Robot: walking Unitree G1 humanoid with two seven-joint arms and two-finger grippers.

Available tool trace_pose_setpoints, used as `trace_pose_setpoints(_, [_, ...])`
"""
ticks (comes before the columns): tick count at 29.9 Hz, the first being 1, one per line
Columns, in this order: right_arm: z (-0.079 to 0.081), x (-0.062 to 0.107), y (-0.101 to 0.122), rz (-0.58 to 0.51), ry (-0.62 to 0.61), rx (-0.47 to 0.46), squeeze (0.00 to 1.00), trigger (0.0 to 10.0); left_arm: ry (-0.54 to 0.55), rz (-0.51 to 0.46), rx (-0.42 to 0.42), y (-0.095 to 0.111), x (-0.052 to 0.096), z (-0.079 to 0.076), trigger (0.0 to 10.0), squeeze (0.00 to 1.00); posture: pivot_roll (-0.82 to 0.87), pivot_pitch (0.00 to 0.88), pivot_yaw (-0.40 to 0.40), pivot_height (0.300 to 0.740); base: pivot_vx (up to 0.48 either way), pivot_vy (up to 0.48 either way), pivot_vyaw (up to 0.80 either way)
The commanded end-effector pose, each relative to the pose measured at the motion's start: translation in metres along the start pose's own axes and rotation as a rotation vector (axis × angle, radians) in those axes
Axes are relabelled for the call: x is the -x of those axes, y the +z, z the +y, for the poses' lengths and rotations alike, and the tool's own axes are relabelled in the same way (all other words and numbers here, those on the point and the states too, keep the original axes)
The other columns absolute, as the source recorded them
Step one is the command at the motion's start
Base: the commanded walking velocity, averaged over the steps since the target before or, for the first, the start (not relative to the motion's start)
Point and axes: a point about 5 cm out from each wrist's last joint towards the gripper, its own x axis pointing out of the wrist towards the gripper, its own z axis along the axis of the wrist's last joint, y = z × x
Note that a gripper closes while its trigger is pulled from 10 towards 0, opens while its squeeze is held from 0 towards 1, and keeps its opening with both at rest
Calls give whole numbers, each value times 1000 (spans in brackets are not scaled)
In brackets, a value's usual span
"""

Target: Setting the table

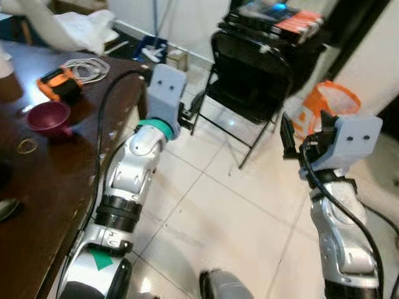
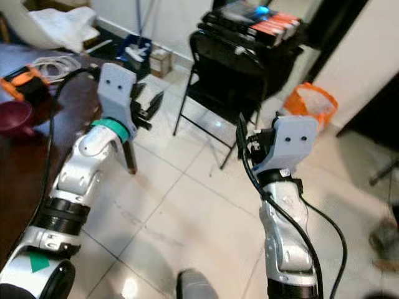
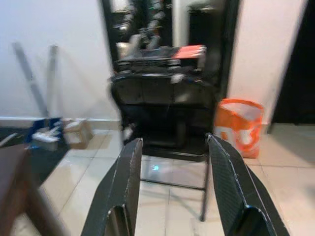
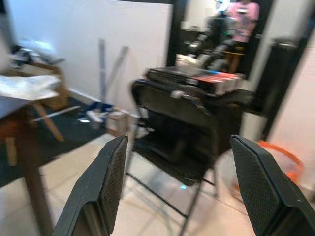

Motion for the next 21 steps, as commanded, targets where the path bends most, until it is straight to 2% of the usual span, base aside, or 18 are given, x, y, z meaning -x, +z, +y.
trace_pose_setpoints(1, [-2,1,0,0,-6,0,0,10000,-16,0,-6,-1,-1,-4,10000,0,-84,0,21,740,0,0,-800])
trace_pose_setpoints(21, [-2,1,-1,5,-8,0,0,10000,-20,-2,-4,0,-1,-6,10000,0,-84,0,23,740,0,0,-800])
